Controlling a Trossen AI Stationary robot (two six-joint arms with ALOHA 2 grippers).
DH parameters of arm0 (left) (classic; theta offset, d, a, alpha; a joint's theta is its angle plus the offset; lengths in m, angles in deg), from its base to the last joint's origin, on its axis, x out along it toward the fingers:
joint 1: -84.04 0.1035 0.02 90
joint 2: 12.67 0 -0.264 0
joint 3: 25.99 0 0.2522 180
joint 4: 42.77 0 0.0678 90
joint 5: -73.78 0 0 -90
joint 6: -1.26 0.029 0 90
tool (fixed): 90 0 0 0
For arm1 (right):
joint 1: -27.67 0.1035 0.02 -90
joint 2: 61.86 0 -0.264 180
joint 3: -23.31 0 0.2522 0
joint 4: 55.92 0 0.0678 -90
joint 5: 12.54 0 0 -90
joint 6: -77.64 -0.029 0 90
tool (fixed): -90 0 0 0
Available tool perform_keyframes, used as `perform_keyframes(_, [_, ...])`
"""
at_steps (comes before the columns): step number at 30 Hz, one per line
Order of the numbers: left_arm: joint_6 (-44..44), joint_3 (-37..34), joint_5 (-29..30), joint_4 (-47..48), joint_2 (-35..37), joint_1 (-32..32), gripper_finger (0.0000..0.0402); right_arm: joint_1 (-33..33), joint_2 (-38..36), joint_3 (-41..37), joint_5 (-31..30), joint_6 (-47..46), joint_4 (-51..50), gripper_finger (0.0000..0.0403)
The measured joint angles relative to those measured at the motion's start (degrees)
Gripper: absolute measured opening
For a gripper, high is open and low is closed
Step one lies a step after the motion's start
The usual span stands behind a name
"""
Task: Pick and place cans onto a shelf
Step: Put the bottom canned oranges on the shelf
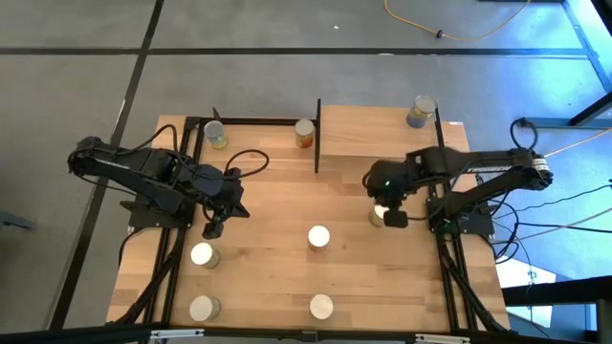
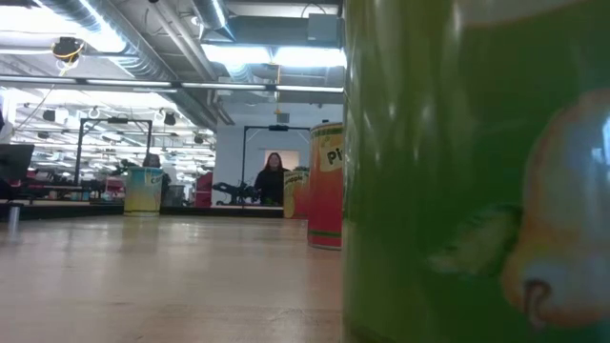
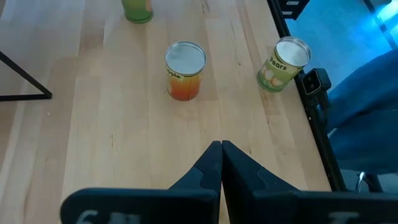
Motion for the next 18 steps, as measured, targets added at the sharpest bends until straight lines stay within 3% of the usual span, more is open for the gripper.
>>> perform_keyframes(4, [0.66, 0.00, 2.43, -0.36, 0.00, 0.00, 0.0000, 0.80, -0.04, 9.07, -3.33, -1.26, -1.35, 0.0006])
perform_keyframes(12, [5.67, 0.00, 15.34, -7.87, -0.02, 0.53, 0.0000, 7.06, -0.06, 21.24, -9.71, -0.61, -5.16, 0.0003])
perform_keyframes(15, [5.57, 0.00, 16.28, -11.99, -0.02, 2.10, 0.0000, 8.82, -0.08, 23.40, -14.74, -1.97, -11.12, 0.0002])
perform_keyframes(18, [5.60, 0.00, 16.51, -13.97, -0.02, 3.08, 0.0000, 9.69, -0.08, 23.67, -14.65, -6.07, -17.50, 0.0003])
